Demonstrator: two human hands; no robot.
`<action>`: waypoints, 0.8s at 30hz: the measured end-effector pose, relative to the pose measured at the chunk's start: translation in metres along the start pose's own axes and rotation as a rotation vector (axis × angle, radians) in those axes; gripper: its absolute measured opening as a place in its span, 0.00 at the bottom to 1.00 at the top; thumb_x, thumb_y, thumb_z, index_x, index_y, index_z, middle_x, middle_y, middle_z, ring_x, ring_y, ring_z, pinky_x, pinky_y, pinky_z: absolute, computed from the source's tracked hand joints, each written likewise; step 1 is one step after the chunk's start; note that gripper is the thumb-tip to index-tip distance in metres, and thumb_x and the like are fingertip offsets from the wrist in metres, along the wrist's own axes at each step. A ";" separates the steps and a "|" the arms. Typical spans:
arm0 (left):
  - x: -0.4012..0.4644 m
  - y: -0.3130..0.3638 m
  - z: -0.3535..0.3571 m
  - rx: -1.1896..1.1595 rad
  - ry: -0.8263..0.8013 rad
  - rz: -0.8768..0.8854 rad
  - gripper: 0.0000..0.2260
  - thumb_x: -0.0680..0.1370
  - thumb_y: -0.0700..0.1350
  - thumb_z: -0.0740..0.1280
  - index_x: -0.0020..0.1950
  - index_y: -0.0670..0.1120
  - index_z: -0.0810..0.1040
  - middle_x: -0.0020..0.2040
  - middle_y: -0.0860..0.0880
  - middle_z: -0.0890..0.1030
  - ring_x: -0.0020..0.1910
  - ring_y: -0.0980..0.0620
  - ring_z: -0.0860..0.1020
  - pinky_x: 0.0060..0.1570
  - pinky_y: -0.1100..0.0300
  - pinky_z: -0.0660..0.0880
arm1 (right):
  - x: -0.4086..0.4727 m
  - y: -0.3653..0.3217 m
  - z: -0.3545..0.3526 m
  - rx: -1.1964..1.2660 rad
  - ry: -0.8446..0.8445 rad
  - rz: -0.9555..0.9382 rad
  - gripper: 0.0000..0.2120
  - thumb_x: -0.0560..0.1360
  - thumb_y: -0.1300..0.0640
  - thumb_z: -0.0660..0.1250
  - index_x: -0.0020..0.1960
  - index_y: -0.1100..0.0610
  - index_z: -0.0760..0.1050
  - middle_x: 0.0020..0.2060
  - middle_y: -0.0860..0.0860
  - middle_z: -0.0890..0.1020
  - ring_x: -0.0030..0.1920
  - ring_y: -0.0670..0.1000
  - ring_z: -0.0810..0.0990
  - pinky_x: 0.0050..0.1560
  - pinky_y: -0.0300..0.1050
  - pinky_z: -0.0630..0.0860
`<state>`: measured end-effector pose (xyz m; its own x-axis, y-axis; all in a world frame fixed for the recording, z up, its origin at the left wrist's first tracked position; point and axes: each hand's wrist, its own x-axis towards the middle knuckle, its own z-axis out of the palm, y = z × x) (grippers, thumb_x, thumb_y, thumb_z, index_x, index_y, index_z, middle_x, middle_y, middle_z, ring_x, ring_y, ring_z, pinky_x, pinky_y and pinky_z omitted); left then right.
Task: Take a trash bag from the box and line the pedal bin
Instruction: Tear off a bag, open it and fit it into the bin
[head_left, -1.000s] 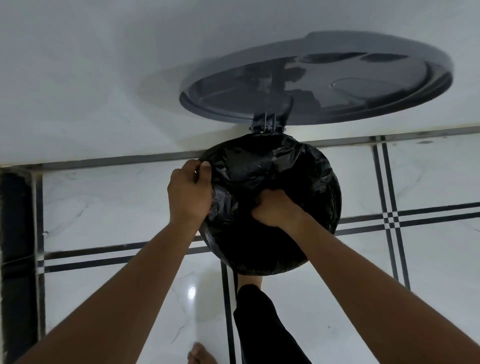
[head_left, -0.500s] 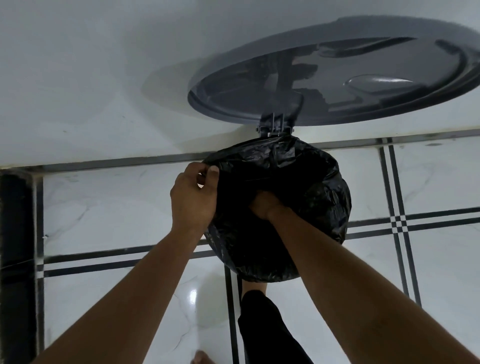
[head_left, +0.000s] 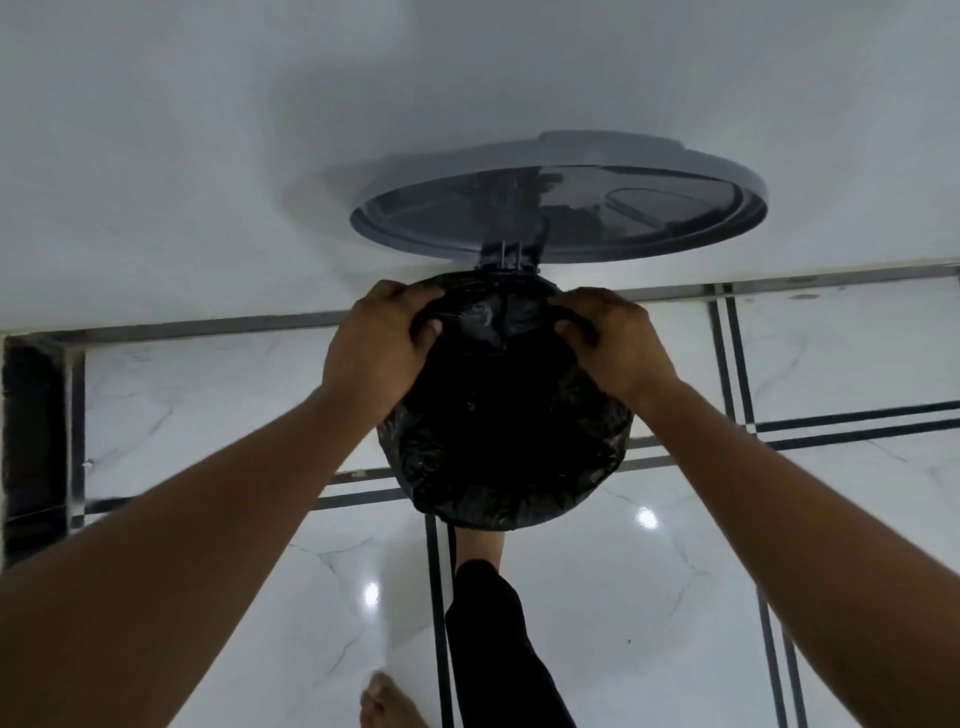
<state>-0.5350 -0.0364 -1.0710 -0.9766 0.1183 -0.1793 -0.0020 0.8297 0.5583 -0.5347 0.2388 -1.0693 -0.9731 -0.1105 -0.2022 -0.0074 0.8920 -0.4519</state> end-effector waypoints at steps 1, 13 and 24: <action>0.007 0.001 0.001 -0.023 -0.022 -0.024 0.16 0.81 0.49 0.69 0.70 0.53 0.80 0.60 0.45 0.82 0.57 0.43 0.82 0.57 0.55 0.77 | 0.006 0.005 0.002 0.125 -0.052 0.039 0.12 0.80 0.58 0.68 0.62 0.51 0.83 0.61 0.50 0.83 0.61 0.51 0.81 0.61 0.29 0.71; 0.038 -0.029 -0.002 -0.635 -0.377 -0.705 0.05 0.79 0.45 0.72 0.53 0.49 0.87 0.48 0.49 0.85 0.47 0.51 0.81 0.43 0.60 0.78 | 0.041 0.030 -0.012 0.863 -0.431 0.474 0.13 0.81 0.54 0.68 0.62 0.59 0.82 0.56 0.56 0.86 0.58 0.55 0.85 0.55 0.44 0.81; -0.001 -0.055 0.008 -0.468 -0.126 -0.375 0.08 0.75 0.41 0.72 0.47 0.55 0.85 0.43 0.52 0.87 0.38 0.53 0.82 0.49 0.51 0.81 | -0.002 0.033 -0.001 0.496 -0.178 0.500 0.23 0.78 0.35 0.65 0.60 0.50 0.84 0.53 0.48 0.87 0.58 0.51 0.84 0.64 0.48 0.78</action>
<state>-0.5324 -0.0777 -1.1076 -0.8586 -0.0481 -0.5104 -0.4623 0.5031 0.7302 -0.5335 0.2689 -1.0824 -0.7803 0.1516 -0.6067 0.5751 0.5551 -0.6009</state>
